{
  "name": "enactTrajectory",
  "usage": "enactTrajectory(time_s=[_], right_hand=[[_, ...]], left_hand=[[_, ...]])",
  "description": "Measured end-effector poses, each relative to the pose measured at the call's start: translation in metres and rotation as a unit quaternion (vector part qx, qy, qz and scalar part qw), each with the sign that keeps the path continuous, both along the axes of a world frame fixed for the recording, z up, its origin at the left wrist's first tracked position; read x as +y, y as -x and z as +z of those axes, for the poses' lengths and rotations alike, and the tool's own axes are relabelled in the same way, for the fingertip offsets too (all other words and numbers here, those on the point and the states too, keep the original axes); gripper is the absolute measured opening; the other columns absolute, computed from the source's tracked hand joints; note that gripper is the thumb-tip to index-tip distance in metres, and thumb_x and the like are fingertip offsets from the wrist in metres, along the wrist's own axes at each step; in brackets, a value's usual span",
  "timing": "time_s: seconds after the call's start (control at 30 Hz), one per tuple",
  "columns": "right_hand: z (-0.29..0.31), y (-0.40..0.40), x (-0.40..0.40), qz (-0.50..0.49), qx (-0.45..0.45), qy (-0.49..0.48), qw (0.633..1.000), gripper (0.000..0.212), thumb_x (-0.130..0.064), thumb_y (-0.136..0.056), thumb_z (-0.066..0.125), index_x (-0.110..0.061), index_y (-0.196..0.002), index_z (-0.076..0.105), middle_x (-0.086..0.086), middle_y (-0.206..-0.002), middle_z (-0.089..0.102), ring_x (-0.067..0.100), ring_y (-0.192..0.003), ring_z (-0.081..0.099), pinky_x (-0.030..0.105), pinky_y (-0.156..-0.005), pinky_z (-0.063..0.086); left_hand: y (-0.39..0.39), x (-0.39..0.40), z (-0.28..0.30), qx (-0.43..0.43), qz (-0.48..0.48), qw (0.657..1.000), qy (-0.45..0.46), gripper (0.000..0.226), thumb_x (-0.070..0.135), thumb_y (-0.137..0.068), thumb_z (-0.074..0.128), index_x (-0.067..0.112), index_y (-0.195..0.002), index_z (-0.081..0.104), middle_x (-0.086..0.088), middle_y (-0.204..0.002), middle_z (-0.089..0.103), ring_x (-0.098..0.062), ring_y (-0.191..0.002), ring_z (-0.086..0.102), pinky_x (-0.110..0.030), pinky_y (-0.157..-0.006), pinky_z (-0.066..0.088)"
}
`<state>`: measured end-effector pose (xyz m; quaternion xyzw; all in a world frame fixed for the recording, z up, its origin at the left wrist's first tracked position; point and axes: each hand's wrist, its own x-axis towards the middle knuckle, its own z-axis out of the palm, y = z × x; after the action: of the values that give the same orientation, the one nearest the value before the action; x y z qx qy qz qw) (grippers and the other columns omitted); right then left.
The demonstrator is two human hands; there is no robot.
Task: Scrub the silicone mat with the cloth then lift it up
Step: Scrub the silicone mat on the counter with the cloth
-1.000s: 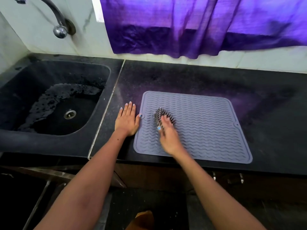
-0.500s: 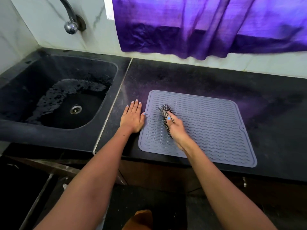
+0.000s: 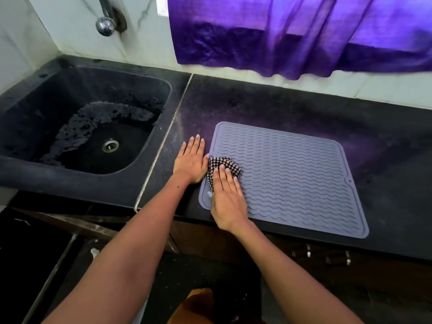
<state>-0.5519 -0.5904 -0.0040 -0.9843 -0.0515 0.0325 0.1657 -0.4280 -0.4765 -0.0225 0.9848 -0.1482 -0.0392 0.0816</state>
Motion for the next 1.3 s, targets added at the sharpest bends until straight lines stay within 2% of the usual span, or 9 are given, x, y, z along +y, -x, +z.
enactTrajectory(time_s=[0.1, 0.2, 0.5, 0.7, 0.8, 0.93, 1.07, 1.17, 1.3], right_hand=[[0.020, -0.011, -0.012, -0.049, 0.086, -0.272, 0.957, 0.051, -0.016, -0.099, 0.036, -0.016, -0.148, 0.019, 0.004, -0.157, 0.015, 0.019, -0.136, 0.031, 0.030, -0.113, 0.022], [0.047, -0.028, -0.031, -0.202, 0.076, -0.559, 0.801, 0.043, -0.010, -0.098, 0.035, -0.018, -0.140, 0.038, 0.005, -0.147, 0.038, 0.016, -0.119, 0.049, 0.032, -0.101, 0.043], [0.018, 0.008, 0.022, -0.047, 0.025, -0.069, 0.996, 0.072, -0.008, -0.091, 0.045, -0.004, -0.148, 0.002, 0.013, -0.157, -0.002, 0.023, -0.146, -0.002, 0.034, -0.119, -0.004], [0.023, 0.008, 0.015, 0.029, 0.012, 0.036, 0.999, 0.076, -0.011, -0.089, 0.051, -0.004, -0.148, 0.004, 0.014, -0.157, 0.005, 0.023, -0.146, 0.003, 0.032, -0.118, -0.001], [0.052, -0.011, -0.002, -0.059, 0.106, -0.192, 0.974, 0.045, -0.007, -0.094, 0.042, -0.010, -0.139, 0.039, 0.020, -0.127, 0.055, 0.026, -0.112, 0.055, 0.033, -0.096, 0.043], [0.077, -0.050, -0.034, -0.261, 0.069, -0.484, 0.833, 0.029, -0.016, -0.098, 0.038, -0.013, -0.091, 0.066, 0.015, -0.092, 0.067, 0.028, -0.085, 0.061, 0.049, -0.080, 0.053], [0.065, -0.057, -0.028, -0.161, -0.096, -0.184, 0.965, 0.041, -0.005, -0.094, 0.042, -0.010, -0.135, 0.044, 0.014, -0.110, 0.064, 0.027, -0.093, 0.061, 0.040, -0.086, 0.050], [0.034, -0.051, -0.016, -0.065, -0.053, -0.047, 0.995, 0.062, 0.000, -0.091, 0.043, -0.006, -0.147, 0.018, 0.015, -0.150, 0.030, 0.027, -0.138, 0.032, 0.037, -0.116, 0.022], [0.001, -0.042, -0.004, -0.042, -0.033, 0.042, 0.998, 0.059, -0.023, -0.099, 0.033, 0.001, -0.147, 0.009, 0.019, -0.155, 0.009, 0.028, -0.146, 0.006, 0.038, -0.118, -0.002]], left_hand=[[-0.001, 0.001, 0.002, 0.013, -0.002, 1.000, 0.004, 0.056, 0.035, -0.102, 0.016, 0.009, -0.150, 0.002, -0.007, -0.159, -0.005, -0.019, -0.147, -0.007, -0.036, -0.119, -0.007], [-0.003, 0.002, 0.003, 0.023, -0.008, 1.000, 0.007, 0.057, 0.036, -0.102, 0.015, 0.010, -0.150, 0.001, -0.006, -0.159, -0.006, -0.019, -0.147, -0.008, -0.036, -0.119, -0.007], [-0.002, 0.002, 0.000, 0.005, -0.010, 1.000, 0.002, 0.057, 0.036, -0.102, 0.015, 0.007, -0.150, 0.002, -0.009, -0.159, -0.004, -0.020, -0.147, -0.006, -0.037, -0.119, -0.005], [-0.001, 0.002, 0.000, 0.006, -0.010, 1.000, 0.002, 0.057, 0.036, -0.102, 0.014, 0.008, -0.150, 0.002, -0.008, -0.159, -0.004, -0.020, -0.147, -0.006, -0.037, -0.119, -0.005], [-0.001, 0.002, 0.001, 0.005, -0.009, 1.000, 0.005, 0.057, 0.036, -0.102, 0.014, 0.008, -0.150, 0.002, -0.009, -0.159, -0.004, -0.020, -0.147, -0.006, -0.037, -0.119, -0.006], [0.000, 0.002, 0.000, 0.004, -0.009, 1.000, 0.014, 0.058, 0.036, -0.101, 0.015, 0.008, -0.151, 0.002, -0.008, -0.159, -0.004, -0.020, -0.147, -0.006, -0.036, -0.119, -0.006], [-0.001, 0.002, -0.001, 0.002, -0.006, 1.000, 0.016, 0.058, 0.037, -0.101, 0.014, 0.008, -0.150, 0.002, -0.008, -0.159, -0.003, -0.019, -0.147, -0.006, -0.036, -0.119, -0.007], [-0.001, 0.001, -0.002, -0.005, -0.003, 1.000, 0.018, 0.058, 0.037, -0.101, 0.015, 0.008, -0.151, 0.003, -0.008, -0.159, -0.002, -0.019, -0.147, -0.006, -0.036, -0.119, -0.006], [-0.002, 0.001, -0.003, -0.006, 0.001, 1.000, 0.018, 0.059, 0.038, -0.101, 0.016, 0.009, -0.151, 0.004, -0.007, -0.159, -0.002, -0.018, -0.147, -0.005, -0.035, -0.119, -0.007]])
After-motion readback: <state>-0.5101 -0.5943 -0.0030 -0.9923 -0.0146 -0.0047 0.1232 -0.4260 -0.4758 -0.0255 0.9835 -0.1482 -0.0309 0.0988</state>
